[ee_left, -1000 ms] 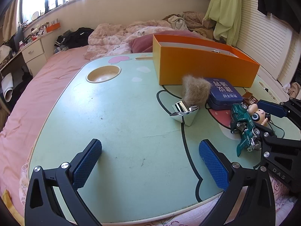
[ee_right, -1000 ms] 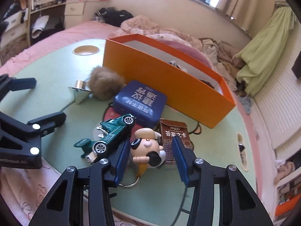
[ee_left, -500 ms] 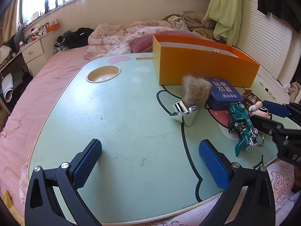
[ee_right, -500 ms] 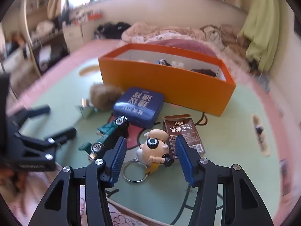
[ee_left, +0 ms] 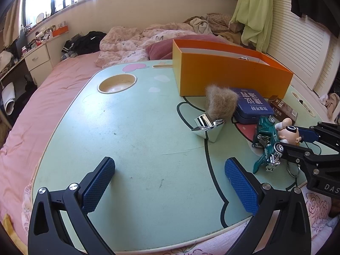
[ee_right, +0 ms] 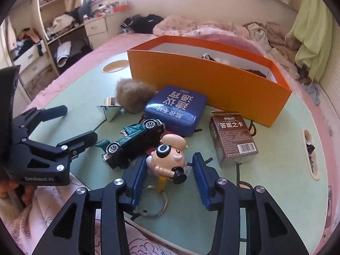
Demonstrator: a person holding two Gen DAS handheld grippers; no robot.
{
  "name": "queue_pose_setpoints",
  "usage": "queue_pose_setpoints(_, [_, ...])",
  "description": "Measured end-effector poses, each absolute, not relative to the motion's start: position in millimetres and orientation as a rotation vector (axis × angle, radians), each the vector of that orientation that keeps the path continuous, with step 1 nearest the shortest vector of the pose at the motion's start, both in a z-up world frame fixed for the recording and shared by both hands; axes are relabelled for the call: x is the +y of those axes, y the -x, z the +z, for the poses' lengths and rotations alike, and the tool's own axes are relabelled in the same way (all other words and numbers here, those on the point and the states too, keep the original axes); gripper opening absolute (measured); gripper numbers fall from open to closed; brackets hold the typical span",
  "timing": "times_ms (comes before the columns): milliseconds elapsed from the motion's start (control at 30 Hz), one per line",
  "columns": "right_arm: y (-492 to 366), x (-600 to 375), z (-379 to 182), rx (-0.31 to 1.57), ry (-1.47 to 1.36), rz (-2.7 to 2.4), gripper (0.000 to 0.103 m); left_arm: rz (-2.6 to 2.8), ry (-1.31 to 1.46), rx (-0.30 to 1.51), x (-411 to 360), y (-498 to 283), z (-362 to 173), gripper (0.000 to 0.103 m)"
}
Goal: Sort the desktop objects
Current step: 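Drop keychain figure in box with right gripper while left drops silver cap in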
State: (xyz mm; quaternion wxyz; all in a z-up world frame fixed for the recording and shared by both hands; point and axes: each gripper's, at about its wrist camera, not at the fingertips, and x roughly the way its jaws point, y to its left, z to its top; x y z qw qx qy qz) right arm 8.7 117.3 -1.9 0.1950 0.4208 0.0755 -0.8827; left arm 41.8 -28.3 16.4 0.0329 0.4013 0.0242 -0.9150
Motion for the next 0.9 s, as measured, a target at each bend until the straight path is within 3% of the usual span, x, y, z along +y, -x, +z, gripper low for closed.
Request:
queue_pose_setpoints(33, [-9.3,119.1,-2.0,0.203,-1.176,-2.484,0.035,-2.828,-1.232,0.085,-28.7,-42.2,17.7,0.103])
queue_pose_setpoints(233, [-16.1,144.3,10.6,0.017,-1.094,-2.511,0.035,-2.907,-1.168,0.191,-34.2,-33.0,39.2,0.1])
queue_pose_setpoints(300, [-23.8,149.6,20.2,-0.021,-1.012,-2.525,0.035,-2.886,-1.227,0.251,-36.4,-14.4,38.5,0.085])
queue_pose_setpoints(367, [-32.6,154.3,28.6,-0.043,-0.924,-2.549,0.035,-2.855,-1.326,0.254,-34.9,3.5,29.7,0.054])
queue_pose_setpoints(400, [-36.1,156.0,31.9,-0.052,-0.891,-2.56,0.035,-2.851,-1.324,0.21,-32.1,8.2,27.2,0.05])
queue_pose_setpoints(467, [-40.3,158.6,36.4,-0.076,-0.854,-2.571,0.035,-2.846,-1.328,0.157,-28.8,4.6,27.1,0.029])
queue_pose_setpoints(800, [-34.4,173.2,64.7,-0.205,-0.736,-2.586,0.035,-3.041,-1.062,0.31,-46.9,-39.2,104.0,0.029])
queue_pose_setpoints(900, [-1.1,173.4,92.5,-0.242,-0.731,-2.636,0.035,-3.057,-1.023,0.199,-26.7,-12.1,139.8,0.029])
